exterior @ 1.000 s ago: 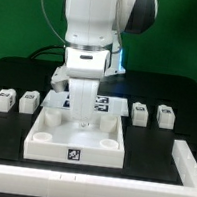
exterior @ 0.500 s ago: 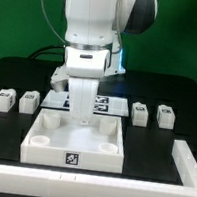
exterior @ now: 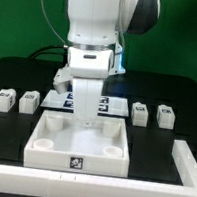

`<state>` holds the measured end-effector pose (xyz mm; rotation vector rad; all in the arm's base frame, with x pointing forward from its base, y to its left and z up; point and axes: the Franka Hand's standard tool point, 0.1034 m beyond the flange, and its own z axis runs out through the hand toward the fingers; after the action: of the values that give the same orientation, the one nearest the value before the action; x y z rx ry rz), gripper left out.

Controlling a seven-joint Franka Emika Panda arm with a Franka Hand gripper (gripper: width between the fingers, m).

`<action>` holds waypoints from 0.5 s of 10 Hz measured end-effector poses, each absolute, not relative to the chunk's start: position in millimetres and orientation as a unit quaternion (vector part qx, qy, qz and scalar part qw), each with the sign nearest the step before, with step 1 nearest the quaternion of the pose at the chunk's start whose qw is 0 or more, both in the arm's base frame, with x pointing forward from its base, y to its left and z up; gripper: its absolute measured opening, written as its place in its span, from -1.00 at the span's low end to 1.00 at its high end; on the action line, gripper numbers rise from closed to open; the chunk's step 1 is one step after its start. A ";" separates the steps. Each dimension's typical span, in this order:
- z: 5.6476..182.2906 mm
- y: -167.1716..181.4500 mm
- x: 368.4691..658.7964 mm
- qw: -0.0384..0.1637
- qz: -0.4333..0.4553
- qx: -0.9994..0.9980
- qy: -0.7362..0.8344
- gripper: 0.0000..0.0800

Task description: Assemble one leg

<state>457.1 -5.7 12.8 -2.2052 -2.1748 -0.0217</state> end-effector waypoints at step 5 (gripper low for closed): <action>11.5 74.4 501.6 0.041 -0.029 -0.725 -0.687 -0.85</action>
Offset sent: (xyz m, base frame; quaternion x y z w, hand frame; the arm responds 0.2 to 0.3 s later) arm 0.0429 0.0631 0.0047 -0.0214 0.0232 0.0321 0.9990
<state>501.6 74.4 11.5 -2.2214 -2.1030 -0.0886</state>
